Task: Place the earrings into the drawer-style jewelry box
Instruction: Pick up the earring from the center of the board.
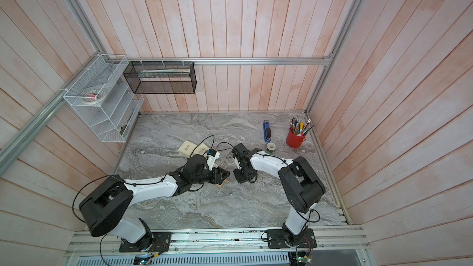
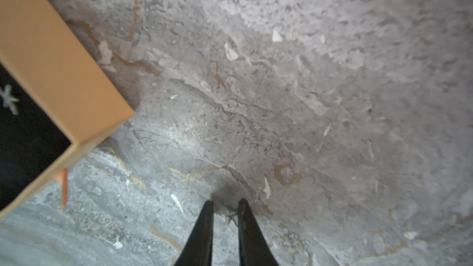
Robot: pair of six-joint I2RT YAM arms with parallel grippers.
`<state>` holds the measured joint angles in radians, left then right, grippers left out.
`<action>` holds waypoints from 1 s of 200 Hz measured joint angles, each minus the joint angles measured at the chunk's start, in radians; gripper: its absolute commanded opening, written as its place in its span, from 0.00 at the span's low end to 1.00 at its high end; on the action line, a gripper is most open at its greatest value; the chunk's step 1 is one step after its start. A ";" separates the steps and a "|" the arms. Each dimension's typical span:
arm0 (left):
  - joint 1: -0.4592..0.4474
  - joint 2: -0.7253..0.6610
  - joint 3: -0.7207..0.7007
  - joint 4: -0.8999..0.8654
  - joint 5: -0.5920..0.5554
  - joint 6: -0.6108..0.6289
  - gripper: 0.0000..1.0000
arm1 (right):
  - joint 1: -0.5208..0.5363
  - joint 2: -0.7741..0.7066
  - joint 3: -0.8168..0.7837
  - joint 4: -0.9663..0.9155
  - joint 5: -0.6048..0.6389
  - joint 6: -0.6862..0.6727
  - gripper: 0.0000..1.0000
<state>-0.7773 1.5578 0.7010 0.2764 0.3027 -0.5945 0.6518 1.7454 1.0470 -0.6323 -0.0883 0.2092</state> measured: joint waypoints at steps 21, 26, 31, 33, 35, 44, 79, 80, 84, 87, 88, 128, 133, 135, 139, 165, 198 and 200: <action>0.000 0.000 0.000 0.000 0.000 0.000 0.57 | 0.002 -0.001 0.000 -0.006 0.000 0.000 0.16; 0.000 0.000 0.000 0.000 0.000 0.000 0.57 | 0.002 -0.001 0.000 -0.008 0.000 0.000 0.15; 0.000 0.000 0.000 0.000 0.000 0.000 0.57 | 0.002 -0.001 0.000 -0.010 0.000 0.000 0.15; 0.000 0.000 0.000 0.000 0.000 0.000 0.57 | 0.002 -0.001 0.000 -0.011 0.000 0.000 0.14; 0.000 0.000 0.000 0.000 0.000 0.000 0.57 | 0.002 -0.001 0.000 -0.011 0.000 0.000 0.14; 0.000 0.000 0.000 0.000 0.000 0.000 0.57 | 0.002 -0.001 0.000 -0.014 0.000 0.000 0.13; 0.000 0.000 0.000 0.000 0.000 0.000 0.57 | 0.003 -0.001 0.000 -0.017 0.000 0.003 0.10; 0.000 0.000 0.000 0.000 0.000 0.000 0.57 | 0.003 -0.001 0.000 -0.017 0.000 0.003 0.10; 0.000 0.000 0.000 0.000 0.000 0.000 0.57 | 0.003 -0.002 0.000 -0.016 0.000 0.003 0.10; 0.000 0.000 0.000 0.000 0.000 0.000 0.57 | 0.004 -0.003 0.000 -0.016 0.000 0.004 0.10; 0.000 0.000 0.000 0.000 0.000 0.000 0.57 | 0.004 -0.003 0.000 -0.016 0.000 0.004 0.09; 0.000 0.000 0.000 0.000 0.003 0.000 0.57 | 0.007 -0.008 0.000 -0.017 -0.003 0.006 0.04; 0.000 0.000 0.000 0.000 0.003 0.000 0.57 | 0.007 -0.008 0.000 -0.017 -0.003 0.008 0.03; 0.000 0.000 0.000 0.000 0.003 0.000 0.57 | 0.007 -0.008 0.000 -0.018 -0.004 0.006 0.03; 0.000 0.000 0.000 0.000 0.003 0.000 0.57 | 0.007 -0.009 0.000 -0.018 -0.004 0.008 0.02; 0.000 0.000 0.000 0.000 0.003 0.000 0.57 | 0.007 -0.010 0.000 -0.019 -0.006 0.007 0.00; 0.003 0.000 0.000 0.000 0.003 0.000 0.57 | 0.007 -0.016 0.000 -0.020 -0.006 0.008 0.00; 0.004 0.000 0.000 0.000 0.003 0.000 0.57 | 0.007 -0.016 0.000 -0.020 -0.006 0.008 0.00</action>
<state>-0.7734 1.5578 0.7013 0.2764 0.3061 -0.5941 0.6586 1.7290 1.0470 -0.6521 -0.0944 0.2169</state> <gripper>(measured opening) 0.571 0.040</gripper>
